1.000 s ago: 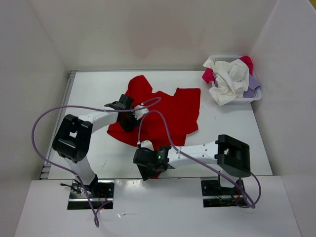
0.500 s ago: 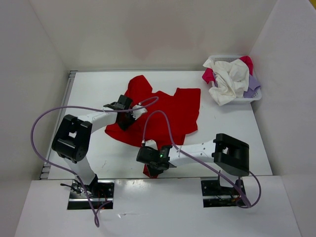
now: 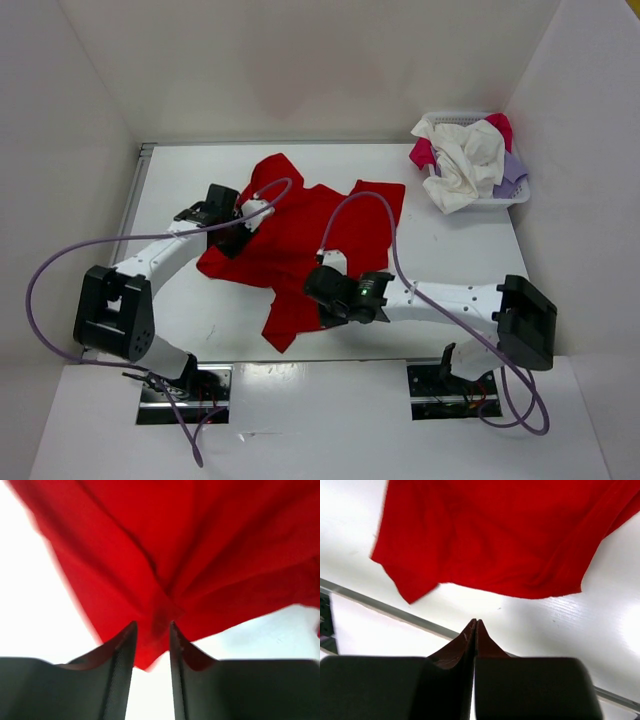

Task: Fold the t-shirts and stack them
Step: Flatten out the tshirt

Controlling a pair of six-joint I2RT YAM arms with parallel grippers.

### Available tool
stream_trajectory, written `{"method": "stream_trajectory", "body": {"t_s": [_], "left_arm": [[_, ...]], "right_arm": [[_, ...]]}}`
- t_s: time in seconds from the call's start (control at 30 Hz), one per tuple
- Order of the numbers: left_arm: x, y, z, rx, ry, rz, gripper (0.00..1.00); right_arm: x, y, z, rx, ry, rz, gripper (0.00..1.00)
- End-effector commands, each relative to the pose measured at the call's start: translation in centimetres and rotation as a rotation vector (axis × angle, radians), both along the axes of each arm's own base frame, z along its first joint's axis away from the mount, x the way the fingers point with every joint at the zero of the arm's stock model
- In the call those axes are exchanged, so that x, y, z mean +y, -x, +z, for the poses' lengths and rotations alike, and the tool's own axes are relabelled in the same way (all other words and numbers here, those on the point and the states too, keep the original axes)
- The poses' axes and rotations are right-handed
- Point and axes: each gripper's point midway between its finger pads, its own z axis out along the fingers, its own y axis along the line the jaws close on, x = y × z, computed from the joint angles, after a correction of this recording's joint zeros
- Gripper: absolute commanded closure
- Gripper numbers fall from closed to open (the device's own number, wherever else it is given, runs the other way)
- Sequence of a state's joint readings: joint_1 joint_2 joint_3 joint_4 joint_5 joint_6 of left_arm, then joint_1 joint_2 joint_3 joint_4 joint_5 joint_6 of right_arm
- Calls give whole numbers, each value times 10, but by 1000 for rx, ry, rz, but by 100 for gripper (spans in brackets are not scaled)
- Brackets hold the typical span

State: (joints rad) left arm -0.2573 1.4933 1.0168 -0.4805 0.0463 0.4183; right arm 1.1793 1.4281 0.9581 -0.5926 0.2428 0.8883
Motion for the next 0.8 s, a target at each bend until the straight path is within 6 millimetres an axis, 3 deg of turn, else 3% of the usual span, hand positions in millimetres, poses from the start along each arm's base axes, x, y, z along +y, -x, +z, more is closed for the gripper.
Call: {"method": "stream_trajectory", "body": {"t_s": [0.0, 0.03, 0.07, 0.1, 0.13, 0.17, 0.23, 0.37, 0.47, 0.67, 0.77], "left_arm": [[-3, 25, -37, 157, 22, -21, 56], [-5, 26, -41, 171, 27, -25, 55], [-6, 24, -43, 170, 32, -16, 52], [-7, 26, -49, 193, 36, -20, 50], [-9, 21, -49, 186, 43, -11, 48], [-9, 22, -52, 196, 41, -10, 46], [-12, 14, -51, 188, 51, -15, 44], [-12, 8, -53, 172, 56, 15, 44], [-12, 2, -45, 142, 60, 29, 44], [-12, -13, -10, 9, 88, 65, 41], [-6, -17, -18, 15, 51, 87, 42]], "right_arm": [[2, 6, -13, 24, 36, 66, 100], [10, 5, -12, 21, 16, 79, 100], [15, 7, -12, 18, 22, 100, 85], [30, 10, -4, -9, 14, 147, 77], [33, 13, -16, -1, 64, 167, 65], [40, 15, -18, 3, 74, 178, 63], [57, 16, -20, 1, 81, 218, 63], [68, 21, -20, 8, 48, 241, 63], [69, 25, -21, 21, 26, 252, 63], [68, 29, -24, 43, 25, 253, 64], [69, 29, -26, 39, 28, 261, 67]]}}
